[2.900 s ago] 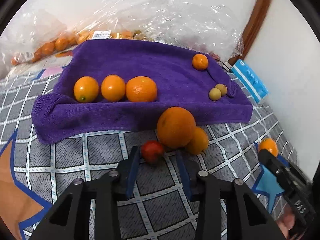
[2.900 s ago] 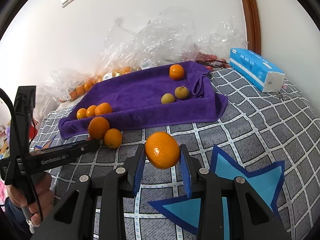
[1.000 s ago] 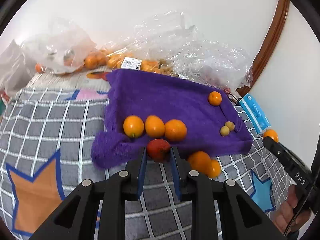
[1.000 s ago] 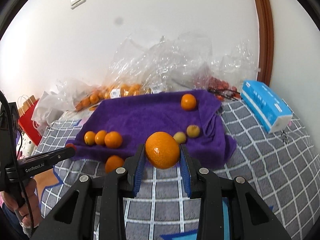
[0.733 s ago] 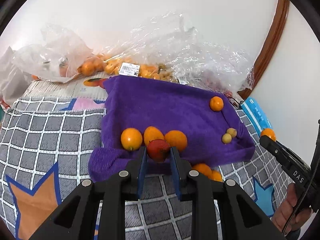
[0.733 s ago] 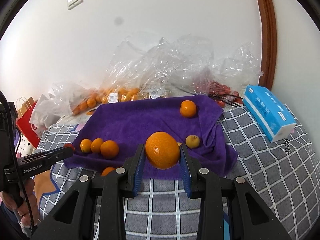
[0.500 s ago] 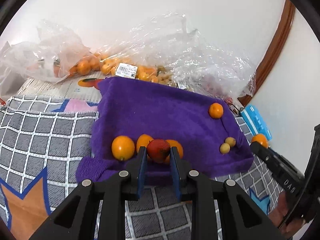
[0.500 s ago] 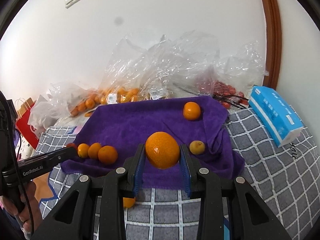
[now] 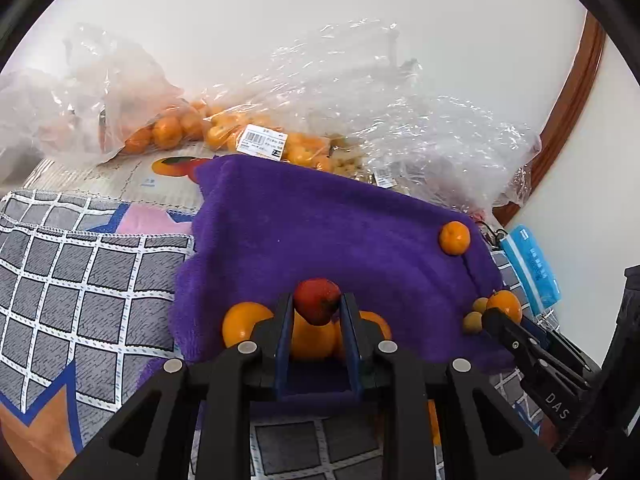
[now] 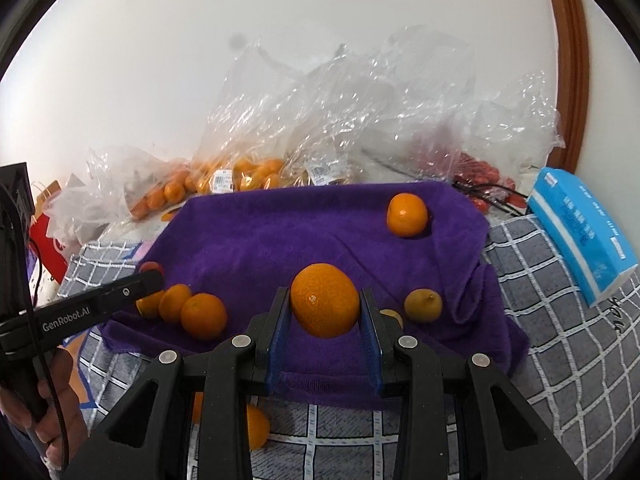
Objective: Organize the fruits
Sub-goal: 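Carry the red tomato and the orange over the purple towel, then open both grippers to drop the tomato and orange onto the towel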
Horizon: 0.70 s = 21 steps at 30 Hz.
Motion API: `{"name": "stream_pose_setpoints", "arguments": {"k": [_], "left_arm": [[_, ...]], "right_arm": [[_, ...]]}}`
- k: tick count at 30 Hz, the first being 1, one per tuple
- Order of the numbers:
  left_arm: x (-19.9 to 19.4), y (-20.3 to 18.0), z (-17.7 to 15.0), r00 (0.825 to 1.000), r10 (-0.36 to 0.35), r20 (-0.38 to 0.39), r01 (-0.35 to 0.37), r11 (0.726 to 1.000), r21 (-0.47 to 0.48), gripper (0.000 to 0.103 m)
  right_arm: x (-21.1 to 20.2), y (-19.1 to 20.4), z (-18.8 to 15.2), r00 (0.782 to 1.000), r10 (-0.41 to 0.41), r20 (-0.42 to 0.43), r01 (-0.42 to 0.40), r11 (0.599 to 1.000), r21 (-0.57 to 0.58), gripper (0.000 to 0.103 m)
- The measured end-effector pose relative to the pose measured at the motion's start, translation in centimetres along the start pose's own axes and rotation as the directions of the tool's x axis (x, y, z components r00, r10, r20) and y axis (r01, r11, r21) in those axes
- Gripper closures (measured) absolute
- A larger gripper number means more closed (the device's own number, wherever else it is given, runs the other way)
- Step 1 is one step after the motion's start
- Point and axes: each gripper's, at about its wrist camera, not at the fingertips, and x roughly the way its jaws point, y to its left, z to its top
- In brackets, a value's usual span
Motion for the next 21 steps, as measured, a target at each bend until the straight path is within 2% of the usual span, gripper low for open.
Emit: {"name": "stream_pose_setpoints", "arguments": {"k": [4,9,21], "left_arm": [[0.2,0.4,-0.1,1.000,-0.021,-0.005,0.021,1.000,-0.019,0.080],[0.6,0.4,-0.3,1.000,-0.010,0.006,0.010,1.000,-0.013,0.080],[0.9,0.4,-0.7,0.999,-0.029,0.016,0.029,1.000,-0.011,0.081]], "right_arm": [[0.8,-0.3,-0.4,1.000,0.015,-0.009,-0.015,1.000,0.002,0.070],[1.3,-0.7,-0.9,0.999,0.038,-0.007,-0.038,0.999,0.009,0.070],[2.1,-0.6,-1.5,0.999,0.036,-0.018,-0.036,0.999,0.002,0.069]]}}
